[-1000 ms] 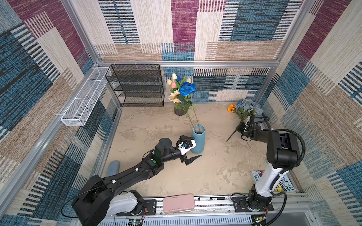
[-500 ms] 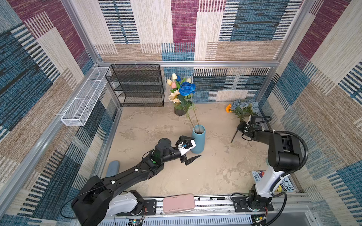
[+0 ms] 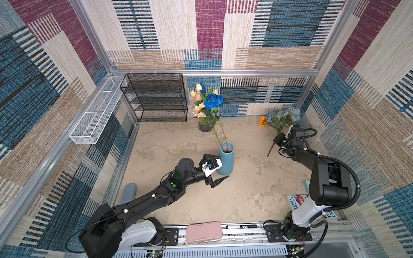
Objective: Arrange the flowers into the vase
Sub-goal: 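Close the right gripper on the pale blue rose bundle stems, then lift the pale blue roses with the right gripper and carry toward the vase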
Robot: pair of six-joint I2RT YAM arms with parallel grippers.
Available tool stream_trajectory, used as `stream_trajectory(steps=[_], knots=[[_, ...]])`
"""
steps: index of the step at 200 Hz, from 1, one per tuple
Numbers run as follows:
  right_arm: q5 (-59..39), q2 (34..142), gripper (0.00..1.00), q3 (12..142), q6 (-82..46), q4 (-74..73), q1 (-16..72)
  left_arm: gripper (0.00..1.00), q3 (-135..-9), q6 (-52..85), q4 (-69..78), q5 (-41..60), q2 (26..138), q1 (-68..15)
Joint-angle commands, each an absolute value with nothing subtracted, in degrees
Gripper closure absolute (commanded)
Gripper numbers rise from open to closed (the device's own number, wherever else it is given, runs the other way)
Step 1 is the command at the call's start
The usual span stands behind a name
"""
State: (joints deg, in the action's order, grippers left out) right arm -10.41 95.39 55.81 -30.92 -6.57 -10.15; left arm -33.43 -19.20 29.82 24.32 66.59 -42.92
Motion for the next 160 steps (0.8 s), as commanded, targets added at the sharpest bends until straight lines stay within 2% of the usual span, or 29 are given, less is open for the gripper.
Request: stream_trajectory(steps=[1,95,160], knots=[[-10.1,93.6,1.0,56.0,-29.9,-8.8,-10.1,0.04,-33.1,-18.9,31.9,24.6,65.9,-43.0],[-20.1,79.7,1.0,46.4,-24.3,-25.0,-8.9,0.04,-32.4,-17.8,34.5,24.8,67.1,-42.9],[-31.8,63.9,1.0,42.7,-24.2,-43.4,-1.0,0.04,-30.8,-17.0,40.7,22.3,64.5,-42.9]])
